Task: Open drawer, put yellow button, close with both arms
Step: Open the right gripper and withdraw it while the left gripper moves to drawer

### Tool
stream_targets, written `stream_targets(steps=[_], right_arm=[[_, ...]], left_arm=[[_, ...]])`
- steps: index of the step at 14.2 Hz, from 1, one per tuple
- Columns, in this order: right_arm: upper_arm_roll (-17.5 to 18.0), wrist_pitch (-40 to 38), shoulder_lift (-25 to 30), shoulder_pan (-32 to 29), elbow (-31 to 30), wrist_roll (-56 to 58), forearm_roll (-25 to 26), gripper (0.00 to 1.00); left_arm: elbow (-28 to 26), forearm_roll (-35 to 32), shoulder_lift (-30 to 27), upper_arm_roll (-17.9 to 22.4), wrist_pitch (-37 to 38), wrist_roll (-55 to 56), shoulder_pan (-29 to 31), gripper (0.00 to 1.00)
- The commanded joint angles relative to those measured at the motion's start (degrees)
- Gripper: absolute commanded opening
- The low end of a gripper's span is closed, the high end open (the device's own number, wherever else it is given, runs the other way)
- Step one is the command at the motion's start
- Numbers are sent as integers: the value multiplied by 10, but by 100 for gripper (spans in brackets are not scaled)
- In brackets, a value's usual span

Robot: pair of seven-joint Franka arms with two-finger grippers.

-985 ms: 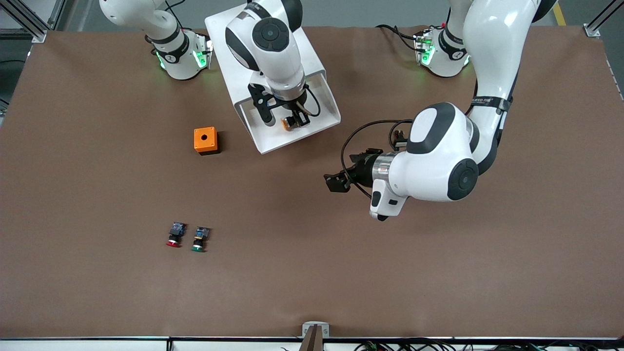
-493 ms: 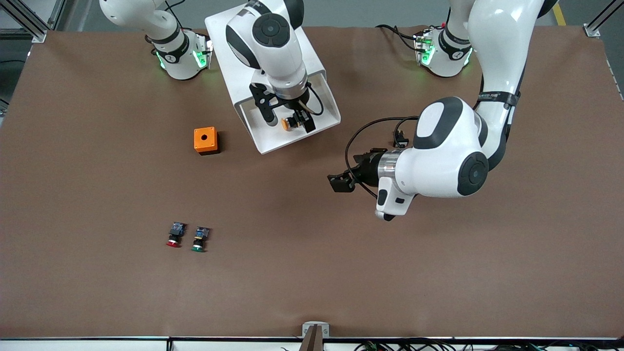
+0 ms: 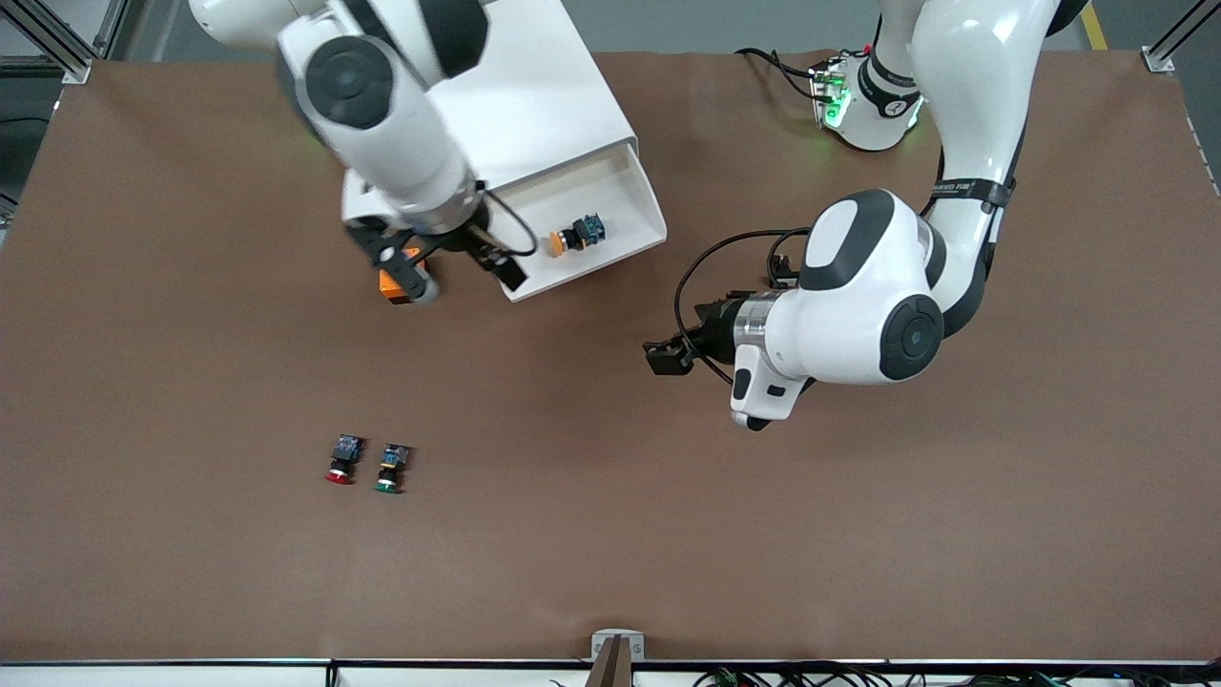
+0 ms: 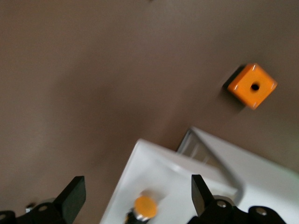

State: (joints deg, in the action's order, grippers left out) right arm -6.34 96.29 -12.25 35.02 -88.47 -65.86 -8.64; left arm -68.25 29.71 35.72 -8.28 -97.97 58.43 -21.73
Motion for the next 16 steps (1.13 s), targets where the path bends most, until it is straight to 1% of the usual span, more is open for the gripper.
stream_targets(steps=[1, 4, 7, 9, 10, 13, 16], right_arm=[[11, -50, 21, -74, 2, 165, 11, 100], [11, -98, 47, -152, 2, 342, 36, 100], [11, -118, 62, -214, 2, 478, 52, 100], [11, -120, 69, -239, 1, 540, 78, 100], [11, -120, 70, -253, 1, 566, 81, 100], [10, -119, 74, -292, 2, 620, 82, 100], [10, -119, 74, -328, 5, 677, 84, 100]], left_arm=[[-18, -42, -18, -1, -42, 6, -21, 100], [-29, -97, -31, -1, -63, 29, -45, 100], [-38, -165, -32, -1, -79, 86, -71, 100], [-54, -202, -35, -2, -96, 122, -85, 100], [-71, -214, -46, -2, -111, 128, -93, 100], [-144, -234, -74, -2, -162, 141, -116, 100], [-174, -258, -80, -2, -173, 172, -140, 100]])
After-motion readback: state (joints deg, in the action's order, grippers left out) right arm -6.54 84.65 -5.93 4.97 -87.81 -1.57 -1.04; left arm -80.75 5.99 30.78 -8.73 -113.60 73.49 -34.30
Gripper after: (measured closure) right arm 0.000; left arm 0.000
